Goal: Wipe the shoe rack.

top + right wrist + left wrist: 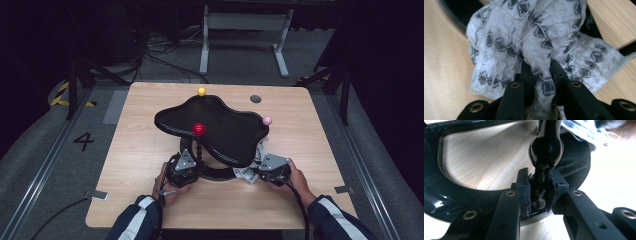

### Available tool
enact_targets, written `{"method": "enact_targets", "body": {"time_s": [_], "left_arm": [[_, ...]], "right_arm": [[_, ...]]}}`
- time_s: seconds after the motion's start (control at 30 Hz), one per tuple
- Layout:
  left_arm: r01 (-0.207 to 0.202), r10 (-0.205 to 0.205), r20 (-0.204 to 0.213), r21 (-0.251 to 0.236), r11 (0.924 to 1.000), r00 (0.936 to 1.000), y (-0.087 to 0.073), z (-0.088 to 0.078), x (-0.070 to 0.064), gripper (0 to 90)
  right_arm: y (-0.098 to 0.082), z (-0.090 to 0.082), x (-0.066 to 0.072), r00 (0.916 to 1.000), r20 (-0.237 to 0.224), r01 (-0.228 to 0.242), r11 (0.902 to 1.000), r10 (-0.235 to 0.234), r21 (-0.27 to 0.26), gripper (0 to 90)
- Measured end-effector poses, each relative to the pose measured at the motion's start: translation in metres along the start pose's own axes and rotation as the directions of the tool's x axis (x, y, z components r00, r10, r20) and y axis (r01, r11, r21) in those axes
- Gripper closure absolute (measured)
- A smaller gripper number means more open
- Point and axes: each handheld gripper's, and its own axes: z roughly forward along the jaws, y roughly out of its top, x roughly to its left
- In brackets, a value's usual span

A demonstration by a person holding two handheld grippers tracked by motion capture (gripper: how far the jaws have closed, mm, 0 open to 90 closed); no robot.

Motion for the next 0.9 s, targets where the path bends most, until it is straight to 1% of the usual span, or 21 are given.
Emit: {"method": "enact_targets", "body": {"time_s": [0.03, 0.07, 0.1, 0.17, 0.2, 0.23, 0.27, 0.3, 0.4, 0.43, 0.5, 0.53, 0.57, 0.63, 0.67, 0.7, 0.73, 0.77, 0.8, 0.83, 0.9], "left_arm": [[0.0, 0.0, 0.001, 0.006, 1.0, 1.0, 0.0, 0.0, -0.001, 73.9], [-0.009, 0.009, 0.008, 0.004, 1.0, 0.9999, 0.001, 0.0, -0.001, 73.9], [-0.008, 0.008, 0.007, 0.004, 1.0, 0.9999, 0.001, 0.0, -0.002, 73.9], [-0.013, 0.013, 0.007, 0.004, 0.9999, 0.9999, 0.001, 0.001, -0.004, 73.9], [-0.017, 0.017, 0.014, 0.003, 0.9998, 0.9998, 0.001, 0.001, -0.005, 73.8], [-0.011, 0.011, 0.013, 0.008, 0.9999, 0.9999, 0.001, 0.001, -0.007, 73.8], [-0.02, 0.02, 0.015, 0.002, 0.9998, 0.9997, 0.002, 0.002, -0.007, 73.8], [-0.018, 0.018, 0.016, 0.012, 0.9998, 0.9997, 0.002, 0.001, -0.008, 73.8], [-0.028, 0.028, 0.019, 0.017, 0.9995, 0.9994, 0.002, 0.001, -0.01, 73.8], [-0.034, 0.033, 0.018, 0.019, 0.9993, 0.9993, 0.002, 0.001, -0.01, 73.8], [-0.014, 0.014, 0.025, 0.013, 0.9998, 0.9996, 0.002, 0.002, -0.012, 73.9], [-0.019, 0.019, 0.026, 0.015, 0.9997, 0.9995, 0.003, 0.002, -0.012, 73.8], [-0.02, 0.02, 0.027, 0.011, 0.9997, 0.9994, 0.003, 0.003, -0.012, 73.9], [-0.013, 0.013, 0.026, 0.01, 0.9999, 0.9996, 0.003, 0.003, -0.012, 73.9], [-0.025, 0.025, 0.026, 0.007, 0.9997, 0.9994, 0.003, 0.004, -0.012, 73.9], [-0.017, 0.017, 0.02, 0.013, 0.9998, 0.9996, 0.003, 0.004, -0.013, 73.9], [-0.022, 0.022, 0.021, 0.005, 0.9997, 0.9995, 0.004, 0.004, -0.013, 73.9], [-0.019, 0.018, 0.02, 0.01, 0.9998, 0.9996, 0.004, 0.004, -0.014, 73.9], [-0.009, 0.009, 0.022, 0.012, 0.9999, 0.9997, 0.004, 0.005, -0.015, 73.9], [-0.011, 0.01, 0.023, 0.012, 0.9999, 0.9997, 0.004, 0.005, -0.015, 73.9], [-0.013, 0.013, 0.022, 0.011, 0.9999, 0.9997, 0.004, 0.006, -0.016, 73.9]], "right_arm": [[-0.001, 0.001, -0.004, 0.9998, 0.007, -0.016, 0.9999, 0.016, 0.002, 76.7], [-0.002, 0.001, -0.005, 0.9998, 0.009, -0.018, 0.9998, 0.018, 0.002, 76.7], [-0.002, 0.001, -0.006, 0.9998, 0.011, -0.016, 0.9999, 0.016, 0.004, 76.7], [0.0, 0.002, -0.004, 0.9997, 0.025, 0.004, 0.9999, -0.005, 0.011, 76.6], [0.0, 0.002, -0.004, 0.9993, 0.032, 0.018, 0.9997, -0.019, 0.013, 76.5], [0.001, 0.002, -0.003, 0.9993, 0.03, 0.024, 0.9996, -0.024, 0.015, 76.5], [0.001, 0.002, -0.002, 0.9994, 0.025, 0.023, 0.9997, -0.024, 0.012, 76.5], [0.001, 0.002, -0.001, 0.9996, 0.018, 0.023, 0.9997, -0.023, 0.01, 76.5], [0.002, 0.001, 0.001, 0.9998, 0.009, 0.02, 0.9998, -0.02, 0.006, 76.3], [0.003, 0.001, 0.003, 0.9998, 0.002, 0.022, 0.9997, -0.022, 0.004, 76.2], [0.005, -0.001, 0.008, 0.9994, -0.015, 0.032, 0.9995, -0.032, 0.002, 76.1], [0.005, -0.001, 0.01, 0.999, -0.02, 0.039, 0.9992, -0.039, -0.001, 76.0], [0.007, -0.002, 0.016, 0.9976, -0.039, 0.058, 0.9983, -0.058, -0.006, 76.0], [0.008, -0.002, 0.017, 0.9972, -0.046, 0.058, 0.9983, -0.058, -0.008, 76.0], [0.008, -0.002, 0.018, 0.997, -0.05, 0.059, 0.9982, -0.059, -0.01, 75.9], [0.009, -0.003, 0.02, 0.9957, -0.066, 0.065, 0.9978, -0.066, -0.016, 75.9], [0.01, -0.003, 0.022, 0.994, -0.081, 0.072, 0.9972, -0.073, -0.022, 75.8], [0.011, -0.003, 0.024, 0.9924, -0.094, 0.078, 0.9966, -0.08, -0.028, 75.6], [0.012, -0.003, 0.025, 0.991, -0.107, 0.078, 0.9965, -0.081, -0.031, 75.5], [0.012, -0.003, 0.026, 0.9895, -0.12, 0.078, 0.9964, -0.081, -0.035, 75.5], [0.013, -0.003, 0.027, 0.9892, -0.123, 0.076, 0.9966, -0.08, -0.032, 75.5]]}}
